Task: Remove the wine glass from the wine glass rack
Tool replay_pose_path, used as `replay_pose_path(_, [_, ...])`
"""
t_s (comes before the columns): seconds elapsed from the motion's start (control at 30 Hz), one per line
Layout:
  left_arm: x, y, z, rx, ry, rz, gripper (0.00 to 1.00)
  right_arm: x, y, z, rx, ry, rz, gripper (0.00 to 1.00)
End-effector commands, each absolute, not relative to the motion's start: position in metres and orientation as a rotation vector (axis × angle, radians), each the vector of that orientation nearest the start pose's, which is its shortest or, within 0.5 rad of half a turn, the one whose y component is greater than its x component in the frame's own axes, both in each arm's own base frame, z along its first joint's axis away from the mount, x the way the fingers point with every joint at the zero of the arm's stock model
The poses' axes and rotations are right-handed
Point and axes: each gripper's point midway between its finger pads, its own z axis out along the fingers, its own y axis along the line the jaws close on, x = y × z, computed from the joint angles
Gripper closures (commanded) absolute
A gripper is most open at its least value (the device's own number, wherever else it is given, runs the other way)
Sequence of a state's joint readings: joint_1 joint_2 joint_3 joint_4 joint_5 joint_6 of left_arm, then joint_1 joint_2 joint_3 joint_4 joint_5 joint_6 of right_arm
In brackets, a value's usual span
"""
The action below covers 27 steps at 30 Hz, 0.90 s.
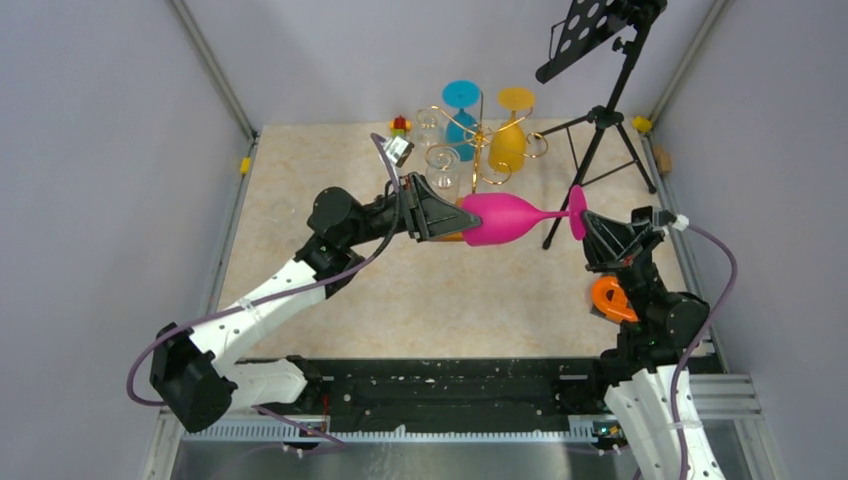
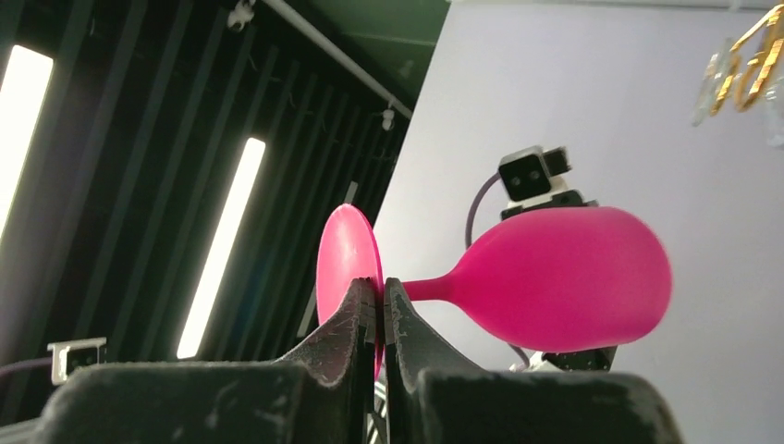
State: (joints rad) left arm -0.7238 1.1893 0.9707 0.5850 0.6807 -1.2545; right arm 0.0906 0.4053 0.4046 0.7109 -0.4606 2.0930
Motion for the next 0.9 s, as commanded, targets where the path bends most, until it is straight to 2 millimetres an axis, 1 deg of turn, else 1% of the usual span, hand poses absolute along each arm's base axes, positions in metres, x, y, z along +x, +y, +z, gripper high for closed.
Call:
replay_pose_path(0.0, [0.142,-0.332,0.466,0.548,1.347,-2.085,0.86,0.183,0.132,0.397,0.838,1.175,2.206,1.00])
replay_pose_path(0.1, [0.141,-0.337,0.472,0.604,1.320,-2.104,1.00,0.187,0.130,0.391,0.881,1.188,2.160,0.99])
replay_pose_path(0.17, [0.137,-0.336,0.476,0.640,1.290,-2.124,1.00,0.189,0.129,0.389,0.900,1.189,2.136,0.95])
replay_pose_path(0.2, [0.135,-0.336,0.478,0.653,1.274,-2.129,1.00,0.190,0.128,0.388,0.908,1.188,2.126,0.92])
replay_pose_path(0.23, [0.134,-0.335,0.479,0.667,1.263,-2.129,1.00,0.191,0.127,0.388,0.916,1.187,2.116,0.87])
replay_pose_path(0.33, [0.135,-0.334,0.478,0.672,1.281,-2.099,1.00,0.195,0.125,0.381,0.960,1.201,2.065,0.65])
replay_pose_path(0.4, [0.138,-0.334,0.476,0.666,1.313,-2.052,1.00,0.197,0.124,0.375,0.987,1.224,2.024,0.53])
replay_pose_path(0.47, [0.145,-0.332,0.472,0.645,1.363,-1.973,1.00,0.200,0.124,0.368,0.999,1.247,1.990,0.45])
replay_pose_path(0.53, [0.158,-0.329,0.467,0.595,1.430,-1.859,1.00,0.202,0.125,0.361,1.013,1.284,1.948,0.35])
replay_pose_path(0.57, [0.163,-0.327,0.463,0.576,1.473,-1.799,1.00,0.203,0.125,0.358,1.016,1.301,1.919,0.32])
replay_pose_path(0.63, [0.172,-0.320,0.461,0.576,1.512,-1.657,1.00,0.207,0.124,0.350,1.039,1.331,1.863,0.30])
replay_pose_path(0.77, [0.182,-0.302,0.457,0.545,1.589,-1.453,1.00,0.212,0.124,0.339,1.056,1.356,1.827,0.29])
replay_pose_path(0.8, [0.189,-0.294,0.463,0.507,1.595,-1.378,1.00,0.213,0.125,0.337,1.051,1.365,1.826,0.29])
replay_pose_path(0.87, [0.208,-0.275,0.463,0.402,1.649,-1.211,1.00,0.215,0.128,0.334,1.035,1.385,1.830,0.29])
